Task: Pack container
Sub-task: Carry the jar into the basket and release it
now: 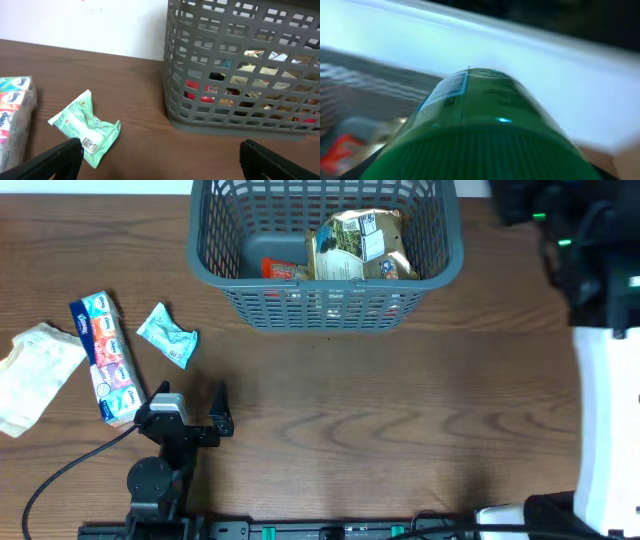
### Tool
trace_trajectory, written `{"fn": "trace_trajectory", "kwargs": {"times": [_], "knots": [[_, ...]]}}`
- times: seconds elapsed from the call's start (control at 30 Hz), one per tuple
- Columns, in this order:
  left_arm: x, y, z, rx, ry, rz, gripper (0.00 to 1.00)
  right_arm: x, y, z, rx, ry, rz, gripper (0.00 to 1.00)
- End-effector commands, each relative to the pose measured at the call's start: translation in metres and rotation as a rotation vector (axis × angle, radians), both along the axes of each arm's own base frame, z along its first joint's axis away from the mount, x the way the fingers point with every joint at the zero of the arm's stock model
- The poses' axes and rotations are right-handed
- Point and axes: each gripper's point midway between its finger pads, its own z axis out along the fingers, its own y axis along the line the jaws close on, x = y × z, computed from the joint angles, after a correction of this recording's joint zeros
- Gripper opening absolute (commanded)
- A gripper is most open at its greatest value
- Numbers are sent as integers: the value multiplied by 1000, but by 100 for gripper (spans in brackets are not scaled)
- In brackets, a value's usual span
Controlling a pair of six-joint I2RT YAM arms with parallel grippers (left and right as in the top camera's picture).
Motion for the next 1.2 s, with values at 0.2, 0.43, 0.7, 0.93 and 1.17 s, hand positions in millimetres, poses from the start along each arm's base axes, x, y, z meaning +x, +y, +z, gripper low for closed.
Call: {"fn": "trace_trajectory", "kwargs": {"times": [0.2, 0.43, 0.7, 0.93, 1.17], "knots": [[-1, -1, -17, -5, 54, -1, 98, 22, 148, -85, -155, 127, 430, 1], [-1, -1, -17, -5, 54, -2, 98, 46, 205, -194, -146, 329, 585, 1], [-1, -1, -17, -5, 54, -2, 98, 57, 216, -275, -168, 486, 593, 6], [-1, -1, -17, -5, 54, -1, 98, 59, 213, -279, -168, 493, 587, 99], [-1, 0, -17, -4, 53, 0, 99, 54, 206, -248, -162, 468, 581, 99]]}}
